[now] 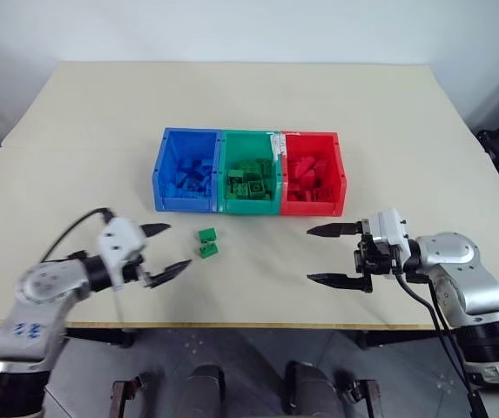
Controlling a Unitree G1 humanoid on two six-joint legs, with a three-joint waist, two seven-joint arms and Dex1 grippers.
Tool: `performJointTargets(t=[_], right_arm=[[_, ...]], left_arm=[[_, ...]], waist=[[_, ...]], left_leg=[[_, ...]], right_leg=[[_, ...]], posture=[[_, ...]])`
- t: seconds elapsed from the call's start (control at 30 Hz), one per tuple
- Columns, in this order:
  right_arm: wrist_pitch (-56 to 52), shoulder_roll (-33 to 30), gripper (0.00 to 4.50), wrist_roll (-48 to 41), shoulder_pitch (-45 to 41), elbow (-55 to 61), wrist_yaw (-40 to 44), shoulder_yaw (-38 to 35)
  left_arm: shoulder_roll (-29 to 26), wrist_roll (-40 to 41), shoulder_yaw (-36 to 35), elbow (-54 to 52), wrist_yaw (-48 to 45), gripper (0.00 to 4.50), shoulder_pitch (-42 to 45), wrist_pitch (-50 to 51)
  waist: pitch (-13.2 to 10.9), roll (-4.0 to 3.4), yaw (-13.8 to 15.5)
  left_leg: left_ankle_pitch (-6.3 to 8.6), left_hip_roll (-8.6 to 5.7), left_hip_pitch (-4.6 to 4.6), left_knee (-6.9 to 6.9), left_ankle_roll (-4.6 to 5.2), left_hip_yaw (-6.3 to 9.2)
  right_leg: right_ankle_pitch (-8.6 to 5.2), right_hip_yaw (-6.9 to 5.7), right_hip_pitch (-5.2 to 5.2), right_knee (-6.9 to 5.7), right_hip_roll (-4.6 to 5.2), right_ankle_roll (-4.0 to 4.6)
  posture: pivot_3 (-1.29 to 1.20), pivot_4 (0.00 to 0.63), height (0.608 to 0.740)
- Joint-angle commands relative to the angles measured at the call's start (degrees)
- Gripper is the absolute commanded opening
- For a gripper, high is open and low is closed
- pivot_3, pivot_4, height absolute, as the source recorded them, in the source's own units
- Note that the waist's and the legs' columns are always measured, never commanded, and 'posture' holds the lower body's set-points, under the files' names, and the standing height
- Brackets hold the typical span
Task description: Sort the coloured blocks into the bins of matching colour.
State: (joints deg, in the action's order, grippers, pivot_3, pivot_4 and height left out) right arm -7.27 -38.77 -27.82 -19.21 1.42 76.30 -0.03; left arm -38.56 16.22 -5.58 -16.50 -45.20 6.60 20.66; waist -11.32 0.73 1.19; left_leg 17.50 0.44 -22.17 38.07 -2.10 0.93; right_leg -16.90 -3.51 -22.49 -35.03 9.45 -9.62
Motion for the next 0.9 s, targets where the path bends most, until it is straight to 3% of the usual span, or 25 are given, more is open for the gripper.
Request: performJointTargets(t=[0.03, 0.1, 0.2, 0.57, 0.73, 0.9], right_arm=[[0.07, -1.48, 4.5, -0.91, 2.11, 4.2, -1.76, -3.15], [-0.35, -2.09, 4.5, -1.17, 4.28, 5.92, -2.81, -4.25], [-0.67, -2.69, 4.5, -1.36, 7.24, 7.94, -4.25, -5.93], [-0.69, -2.42, 4.5, -1.4, 11.69, 11.0, -8.04, -7.42], [-0.73, -2.09, 4.5, -2.42, 18.14, 14.06, -11.33, -11.88], [-1.14, 2.39, 4.5, -4.56, 22.09, 17.63, -20.03, -16.89]], left_arm=[[0.74, -2.81, 4.75, -1.09, 2.88, 4.47, 2.26, 4.68], [0.83, -4.51, 7.7, 0.25, 3.37, 4.47, 3.58, 6.53], [1.24, -6.58, 10.07, 2.45, 4.82, 3.87, 5.2, 8.41], [1.6, -6.99, 11.57, 6.87, 3.74, 0.48, 8.09, 4.15], [0.65, -3.56, 9.81, 5.08, -0.08, 0.49, 17.7, 3.99], [6.67, -5.69, 11.48, 15.07, 1.69, 0.49, 32.12, 0.87]], waist=[[0.0, 0.0, -0.37], [0.0, 0.0, -0.26], [0.0, 0.0, -0.13], [0.01, -0.01, 0.15], [0.0, 0.0, 0.79], [0.02, -0.02, 1.11]], left_leg=[[0.0, 0.03, 0.0, -0.01, 0.0, -0.01], [0.0, 0.07, 0.0, -0.02, -0.01, -0.02], [0.0, 0.06, 0.0, -0.01, -0.01, -0.04], [-0.02, 0.07, 0.07, 0.07, -0.04, -0.03], [-0.02, 0.06, -0.01, 0.08, -0.04, 0.0], [-0.01, 0.03, 0.01, 0.14, -0.02, -0.05]], right_leg=[[0.0, 0.0, -0.02, 0.01, -0.03, 0.0], [0.0, 0.0, -0.02, 0.03, -0.06, 0.01], [0.0, 0.01, -0.02, 0.04, -0.06, 0.01], [0.0, 0.02, 0.05, 0.0, -0.06, 0.01], [0.0, -0.01, 0.03, 0.01, -0.06, 0.01], [0.06, 0.03, 0.07, 0.04, -0.06, -0.04]], posture=[[0.0, 0.15, 0.74], [0.0, 0.15, 0.74], [0.0, 0.15, 0.74], [0.0, 0.15, 0.74], [0.0, 0.15, 0.74], [0.0, 0.15, 0.74]])
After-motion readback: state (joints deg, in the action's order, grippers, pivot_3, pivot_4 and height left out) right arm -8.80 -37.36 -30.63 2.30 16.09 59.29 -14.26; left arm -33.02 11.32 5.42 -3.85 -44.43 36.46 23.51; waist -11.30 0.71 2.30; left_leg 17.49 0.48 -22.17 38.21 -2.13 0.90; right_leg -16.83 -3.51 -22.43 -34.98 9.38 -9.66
